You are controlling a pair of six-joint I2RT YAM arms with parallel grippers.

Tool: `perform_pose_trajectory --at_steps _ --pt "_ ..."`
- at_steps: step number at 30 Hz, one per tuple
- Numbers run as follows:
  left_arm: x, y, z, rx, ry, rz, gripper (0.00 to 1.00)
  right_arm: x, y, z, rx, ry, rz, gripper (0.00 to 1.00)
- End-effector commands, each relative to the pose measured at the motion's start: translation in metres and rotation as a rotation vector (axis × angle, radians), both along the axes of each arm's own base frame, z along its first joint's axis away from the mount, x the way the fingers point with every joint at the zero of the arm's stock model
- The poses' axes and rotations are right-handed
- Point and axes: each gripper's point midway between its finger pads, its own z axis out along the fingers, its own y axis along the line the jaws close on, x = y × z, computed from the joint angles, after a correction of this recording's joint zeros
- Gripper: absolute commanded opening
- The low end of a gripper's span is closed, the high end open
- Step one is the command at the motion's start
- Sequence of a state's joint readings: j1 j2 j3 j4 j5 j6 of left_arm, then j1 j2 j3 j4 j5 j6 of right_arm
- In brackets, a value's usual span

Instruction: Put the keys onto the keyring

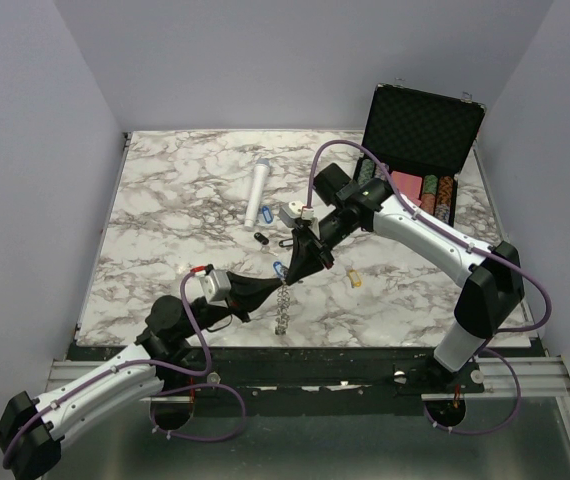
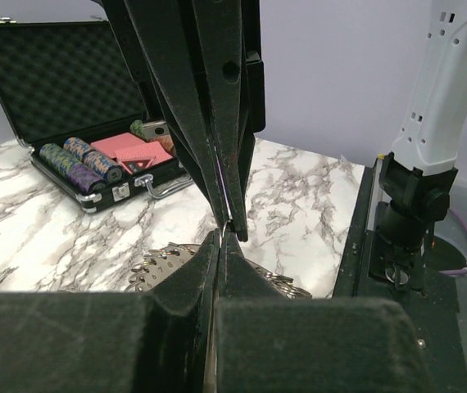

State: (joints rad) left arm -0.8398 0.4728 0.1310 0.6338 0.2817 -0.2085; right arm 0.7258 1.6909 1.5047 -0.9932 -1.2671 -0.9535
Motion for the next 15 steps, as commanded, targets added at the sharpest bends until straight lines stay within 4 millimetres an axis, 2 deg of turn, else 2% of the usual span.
perform_pose_trajectory --at_steps 1,3,6,15 --pt "0.0062 0.0038 -0.0009 -0.026 0.023 0.036 0.05 -0.0053 0.0 0.0104 0.028 0.049 0.021 0.0" --pt "0.0059 0.003 -0.0017 -0.025 0.03 0.031 0.06 -0.0052 -0.0006 0.0092 0.024 0.054 0.019 0.0" --pt "0.0051 0.0023 -0.0025 -0.028 0.042 0.025 0.15 -0.0052 -0.0002 0.008 0.023 0.051 0.019 0.0" --pt "0.0018 0.0005 -0.0034 -0.035 0.063 0.003 0.27 -0.0078 -0.0016 0.0126 0.042 0.06 0.03 0.0"
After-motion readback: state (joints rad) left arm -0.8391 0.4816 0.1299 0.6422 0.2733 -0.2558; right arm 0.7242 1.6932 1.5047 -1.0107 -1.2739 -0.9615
